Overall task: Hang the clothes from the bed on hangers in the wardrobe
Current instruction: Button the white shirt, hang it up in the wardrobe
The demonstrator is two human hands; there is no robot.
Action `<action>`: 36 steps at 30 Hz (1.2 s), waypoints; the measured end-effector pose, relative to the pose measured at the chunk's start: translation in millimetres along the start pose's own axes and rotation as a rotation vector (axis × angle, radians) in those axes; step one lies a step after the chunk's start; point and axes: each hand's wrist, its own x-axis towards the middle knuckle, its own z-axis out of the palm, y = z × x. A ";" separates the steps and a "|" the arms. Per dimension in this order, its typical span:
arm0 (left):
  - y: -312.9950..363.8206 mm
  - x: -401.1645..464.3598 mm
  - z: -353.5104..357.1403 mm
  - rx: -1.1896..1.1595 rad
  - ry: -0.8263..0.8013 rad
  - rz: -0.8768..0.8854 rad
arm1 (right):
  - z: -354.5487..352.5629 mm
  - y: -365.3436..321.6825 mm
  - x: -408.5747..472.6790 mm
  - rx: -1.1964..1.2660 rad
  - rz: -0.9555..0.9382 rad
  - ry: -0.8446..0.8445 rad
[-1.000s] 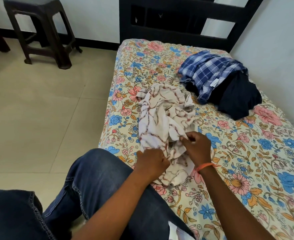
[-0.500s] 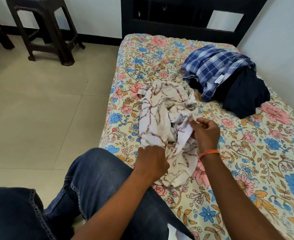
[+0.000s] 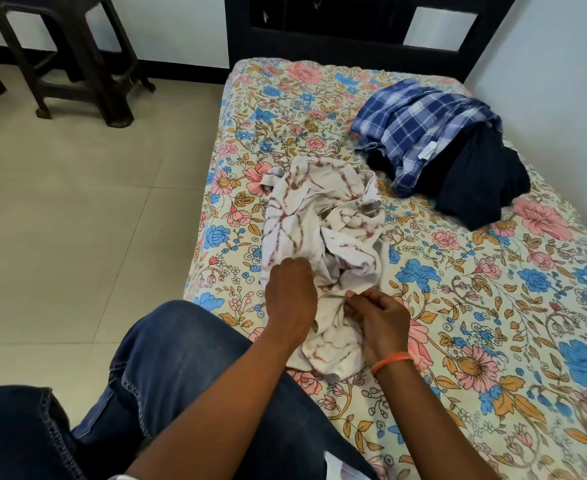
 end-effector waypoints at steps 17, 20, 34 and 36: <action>-6.6 -18.6 -23.4 -0.487 -0.146 0.095 | 21.8 8.4 -18.7 -0.652 -0.843 0.023; -6.1 -23.8 -26.9 -0.518 -0.187 0.101 | 27.0 12.0 -25.8 -0.665 -0.867 0.008; -1.8 -33.2 -43.5 -0.679 -0.210 0.016 | 30.8 3.7 -46.3 -0.416 -0.654 -0.025; -3.2 -32.2 -43.8 -0.680 -0.189 0.018 | 33.2 1.4 -48.8 -0.311 -0.559 -0.042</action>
